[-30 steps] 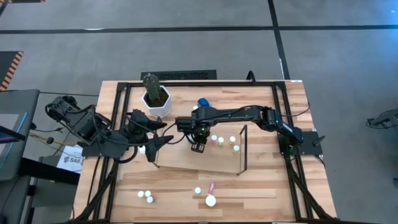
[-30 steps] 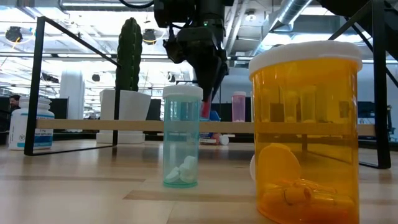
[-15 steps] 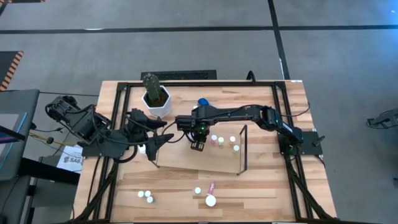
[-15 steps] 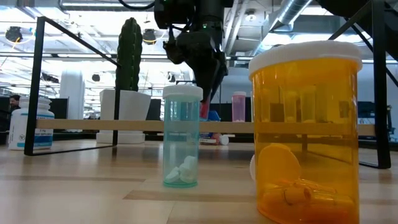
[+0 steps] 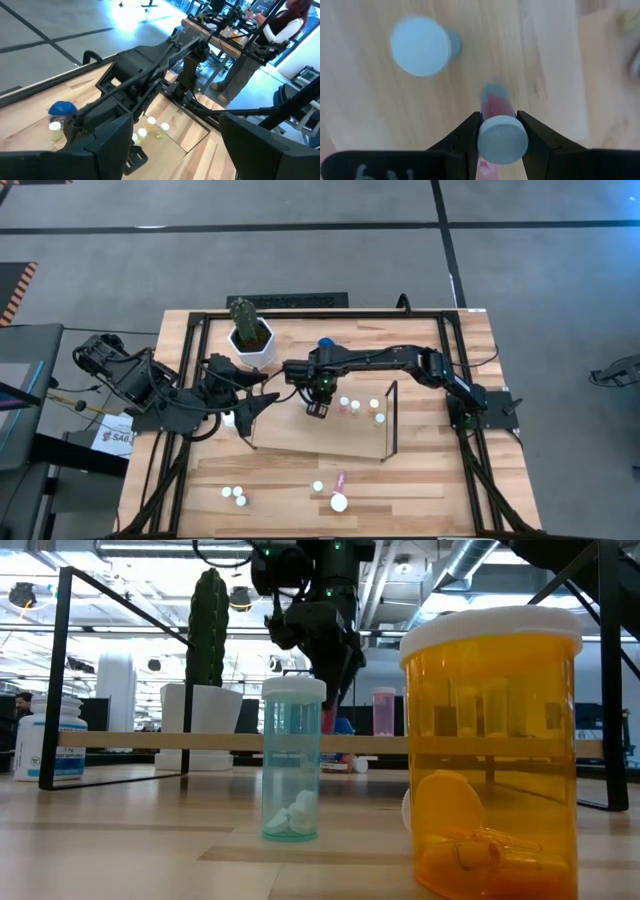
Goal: Pick and place medicine bottles onto shelf by color
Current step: Put the blue pill bottle on the shelf
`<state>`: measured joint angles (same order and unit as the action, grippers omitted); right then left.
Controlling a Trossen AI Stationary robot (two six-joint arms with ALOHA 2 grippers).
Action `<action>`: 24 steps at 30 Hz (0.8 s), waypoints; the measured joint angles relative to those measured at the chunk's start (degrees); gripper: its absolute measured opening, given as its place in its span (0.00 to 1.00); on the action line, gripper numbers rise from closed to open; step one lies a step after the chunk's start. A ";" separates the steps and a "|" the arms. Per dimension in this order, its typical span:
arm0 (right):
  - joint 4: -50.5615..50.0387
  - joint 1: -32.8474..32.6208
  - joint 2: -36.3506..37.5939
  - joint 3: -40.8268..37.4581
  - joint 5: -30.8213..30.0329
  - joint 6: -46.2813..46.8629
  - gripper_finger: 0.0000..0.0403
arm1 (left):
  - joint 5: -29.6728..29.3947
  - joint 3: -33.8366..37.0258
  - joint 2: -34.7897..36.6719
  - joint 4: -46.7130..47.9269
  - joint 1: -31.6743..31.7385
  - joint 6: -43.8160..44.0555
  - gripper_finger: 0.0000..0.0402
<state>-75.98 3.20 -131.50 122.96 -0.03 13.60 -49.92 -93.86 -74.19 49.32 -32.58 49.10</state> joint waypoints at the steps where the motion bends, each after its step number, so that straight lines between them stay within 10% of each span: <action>1: -0.10 -0.02 -0.04 -0.67 0.11 0.42 0.33 | -0.02 0.00 0.02 0.00 0.00 0.00 0.70; 24: 1.12 0.33 -0.13 -2.20 1.70 -2.99 0.48 | -0.30 0.00 0.02 -0.35 1.99 -0.35 0.70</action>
<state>-74.86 3.53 -131.63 120.76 1.68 10.62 -50.22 -93.86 -74.17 48.97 -30.59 48.75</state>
